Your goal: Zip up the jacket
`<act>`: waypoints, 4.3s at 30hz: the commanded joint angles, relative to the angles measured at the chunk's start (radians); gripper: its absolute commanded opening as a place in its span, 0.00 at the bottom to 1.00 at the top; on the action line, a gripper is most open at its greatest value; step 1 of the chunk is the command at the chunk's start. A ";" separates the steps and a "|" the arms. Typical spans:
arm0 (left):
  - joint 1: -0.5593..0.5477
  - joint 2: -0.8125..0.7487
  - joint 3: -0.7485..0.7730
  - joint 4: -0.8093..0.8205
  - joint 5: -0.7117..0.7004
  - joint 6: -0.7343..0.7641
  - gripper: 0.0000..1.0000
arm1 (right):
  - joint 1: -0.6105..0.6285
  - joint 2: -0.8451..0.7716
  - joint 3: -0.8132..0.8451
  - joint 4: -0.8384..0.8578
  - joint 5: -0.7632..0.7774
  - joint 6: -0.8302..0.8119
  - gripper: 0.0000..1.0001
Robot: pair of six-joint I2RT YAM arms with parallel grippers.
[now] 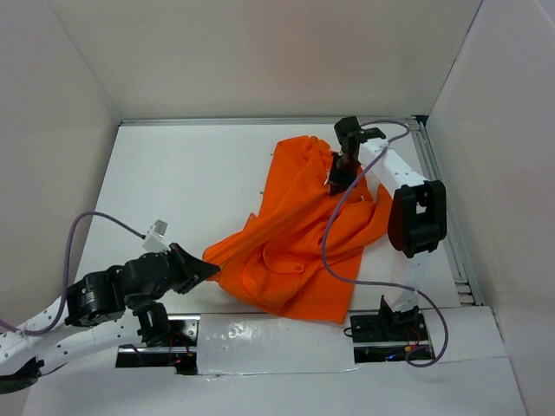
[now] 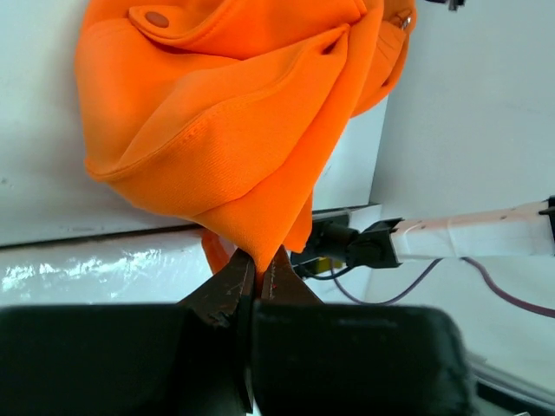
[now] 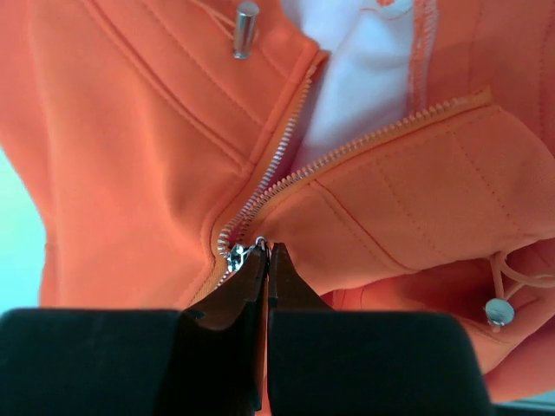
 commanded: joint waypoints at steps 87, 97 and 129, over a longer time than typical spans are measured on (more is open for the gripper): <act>0.429 1.846 1.402 0.345 0.891 0.984 0.00 | 0.534 -0.742 -0.866 0.668 0.060 -0.149 0.00; 0.443 1.670 1.213 0.295 0.804 1.035 0.99 | 0.480 -0.782 -0.777 0.593 0.258 -0.103 0.00; 0.305 1.274 0.625 0.438 0.593 1.052 0.00 | 0.342 -0.762 -0.619 0.542 0.173 -0.065 0.00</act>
